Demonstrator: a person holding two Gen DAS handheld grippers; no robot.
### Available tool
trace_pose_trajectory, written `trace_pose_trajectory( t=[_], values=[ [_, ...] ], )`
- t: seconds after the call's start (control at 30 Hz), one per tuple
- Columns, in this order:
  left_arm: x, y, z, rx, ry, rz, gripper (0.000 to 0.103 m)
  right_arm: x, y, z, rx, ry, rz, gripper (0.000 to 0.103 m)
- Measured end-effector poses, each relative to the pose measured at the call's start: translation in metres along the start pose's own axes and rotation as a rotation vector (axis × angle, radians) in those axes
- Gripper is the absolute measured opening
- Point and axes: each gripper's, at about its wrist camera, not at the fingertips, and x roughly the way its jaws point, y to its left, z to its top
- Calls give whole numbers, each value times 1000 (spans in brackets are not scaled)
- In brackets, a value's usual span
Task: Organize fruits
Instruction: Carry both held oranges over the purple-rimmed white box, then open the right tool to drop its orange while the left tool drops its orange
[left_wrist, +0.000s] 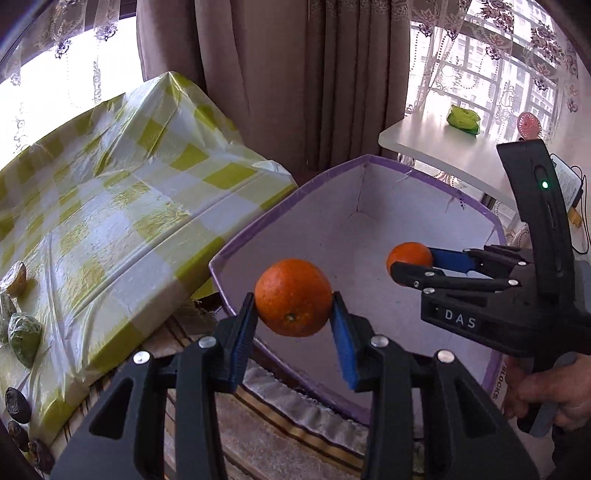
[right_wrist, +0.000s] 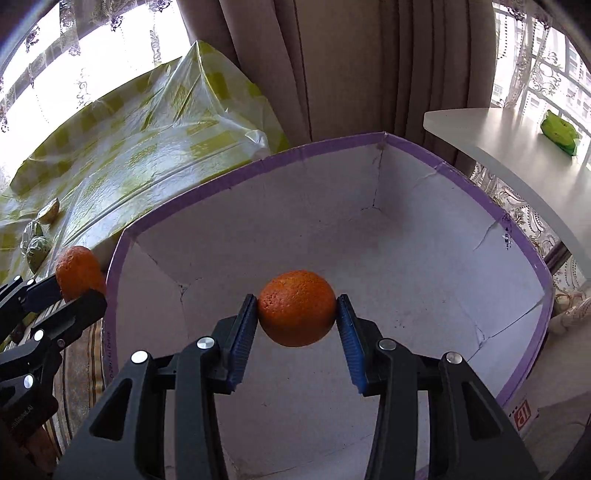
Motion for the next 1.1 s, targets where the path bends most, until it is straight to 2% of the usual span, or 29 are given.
trace_pose_trajectory(
  t=[0.17, 0.37, 0.57, 0.8, 0.87, 0.93, 1.1],
  values=[
    [42, -31, 8, 120, 94, -30, 40, 12, -14, 1, -11, 27, -38, 43],
    [78, -53, -1, 249, 219, -20, 40, 16, -17, 10, -66, 29, -129, 44],
    [94, -55, -11, 274, 282, -21, 40, 39, -19, 12, -113, 112, -167, 44],
    [102, -54, -19, 298, 306, -7, 40, 46, -19, 12, -124, 141, -175, 46],
    [103, -53, -19, 298, 305, -5, 40, 44, -18, 13, -123, 129, -177, 59],
    [100, -51, -22, 297, 307, -2, 41, 43, -16, 15, -130, 120, -179, 68],
    [98, -48, -26, 291, 304, -7, 43, 42, -17, 15, -122, 125, -172, 71]
  ],
)
